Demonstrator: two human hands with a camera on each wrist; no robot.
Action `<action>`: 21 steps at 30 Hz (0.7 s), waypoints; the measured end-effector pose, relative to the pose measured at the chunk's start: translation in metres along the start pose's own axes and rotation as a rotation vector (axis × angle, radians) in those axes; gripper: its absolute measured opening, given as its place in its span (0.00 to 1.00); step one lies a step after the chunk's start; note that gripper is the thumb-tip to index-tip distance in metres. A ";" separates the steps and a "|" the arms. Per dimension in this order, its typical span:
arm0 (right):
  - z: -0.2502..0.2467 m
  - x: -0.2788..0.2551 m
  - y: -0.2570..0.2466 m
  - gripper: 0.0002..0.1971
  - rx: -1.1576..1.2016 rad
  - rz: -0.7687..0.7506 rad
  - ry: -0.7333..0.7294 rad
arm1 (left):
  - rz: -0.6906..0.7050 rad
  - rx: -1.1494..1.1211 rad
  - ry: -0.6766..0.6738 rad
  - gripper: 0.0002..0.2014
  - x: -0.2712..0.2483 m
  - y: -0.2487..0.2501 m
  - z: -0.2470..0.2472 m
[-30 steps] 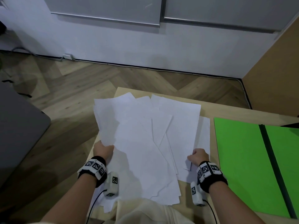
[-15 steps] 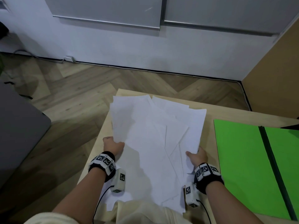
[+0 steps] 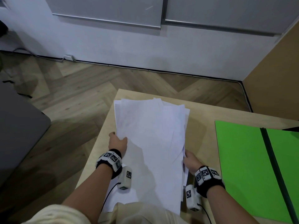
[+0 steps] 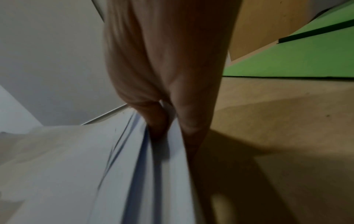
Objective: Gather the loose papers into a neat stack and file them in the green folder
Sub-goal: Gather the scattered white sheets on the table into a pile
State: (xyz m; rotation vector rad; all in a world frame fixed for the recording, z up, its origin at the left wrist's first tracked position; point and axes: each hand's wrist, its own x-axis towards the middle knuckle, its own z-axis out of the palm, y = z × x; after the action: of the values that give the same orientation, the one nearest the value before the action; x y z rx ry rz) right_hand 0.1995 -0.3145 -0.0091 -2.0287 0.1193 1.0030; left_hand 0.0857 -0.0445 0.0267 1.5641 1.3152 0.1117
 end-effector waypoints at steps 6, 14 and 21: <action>-0.010 0.004 -0.006 0.28 0.225 -0.025 0.246 | -0.072 -0.213 -0.263 0.20 0.011 -0.009 -0.018; 0.012 0.008 -0.004 0.51 0.425 -0.124 0.098 | 0.013 -0.089 -0.367 0.19 -0.012 0.007 -0.002; -0.022 -0.016 0.003 0.50 0.643 -0.135 -0.183 | -0.048 -0.199 -0.632 0.23 0.001 0.001 -0.036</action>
State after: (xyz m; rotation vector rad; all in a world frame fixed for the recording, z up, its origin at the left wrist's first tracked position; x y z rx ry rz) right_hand 0.2008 -0.3367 0.0070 -1.3388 0.1778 0.9127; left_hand 0.0639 -0.0210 0.0440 1.2509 0.8116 -0.2584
